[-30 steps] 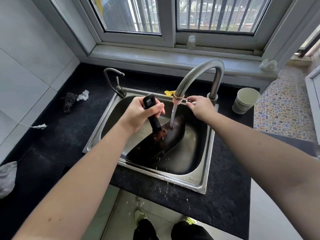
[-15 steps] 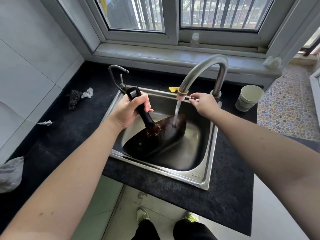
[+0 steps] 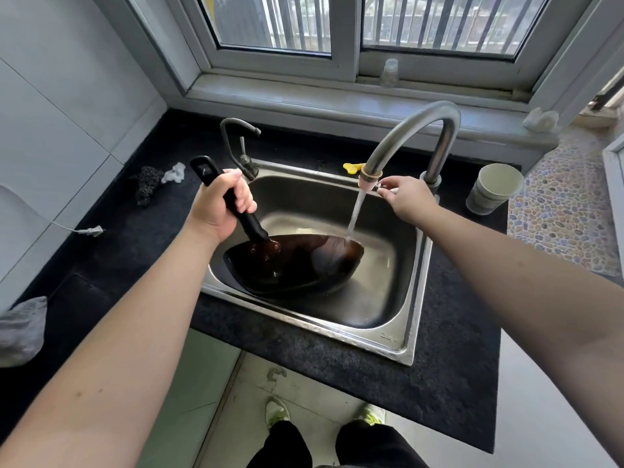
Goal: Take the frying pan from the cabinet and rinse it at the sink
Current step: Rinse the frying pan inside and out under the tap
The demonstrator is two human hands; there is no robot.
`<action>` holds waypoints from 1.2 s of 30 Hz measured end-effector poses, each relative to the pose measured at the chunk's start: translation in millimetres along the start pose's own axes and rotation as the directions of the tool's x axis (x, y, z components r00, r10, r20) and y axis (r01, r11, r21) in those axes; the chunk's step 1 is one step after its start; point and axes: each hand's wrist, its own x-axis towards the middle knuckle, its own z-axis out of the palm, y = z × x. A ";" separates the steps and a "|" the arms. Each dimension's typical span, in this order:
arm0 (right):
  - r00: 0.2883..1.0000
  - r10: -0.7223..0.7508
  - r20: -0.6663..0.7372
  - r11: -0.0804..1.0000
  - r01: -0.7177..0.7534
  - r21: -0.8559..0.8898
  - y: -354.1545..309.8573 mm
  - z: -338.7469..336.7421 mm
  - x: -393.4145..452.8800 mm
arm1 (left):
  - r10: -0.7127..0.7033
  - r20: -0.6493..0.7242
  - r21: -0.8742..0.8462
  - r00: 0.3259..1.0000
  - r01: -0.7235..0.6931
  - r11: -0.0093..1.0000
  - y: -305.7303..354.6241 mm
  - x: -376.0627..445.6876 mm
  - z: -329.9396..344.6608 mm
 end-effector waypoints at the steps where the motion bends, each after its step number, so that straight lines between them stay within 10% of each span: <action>1: 1.000 0.001 0.000 1.000 -0.001 0.002 -0.2 0.0 -0.1 | -0.001 -0.006 0.003 1.000 0.001 1.000 0.5 -0.4 -4.0; 36: 1.000 -0.026 0.005 1.000 0.026 -0.011 0.2 0.0 -0.1 | 0.035 -0.238 0.116 0.971 -0.008 0.993 -11.1 22.7 89.1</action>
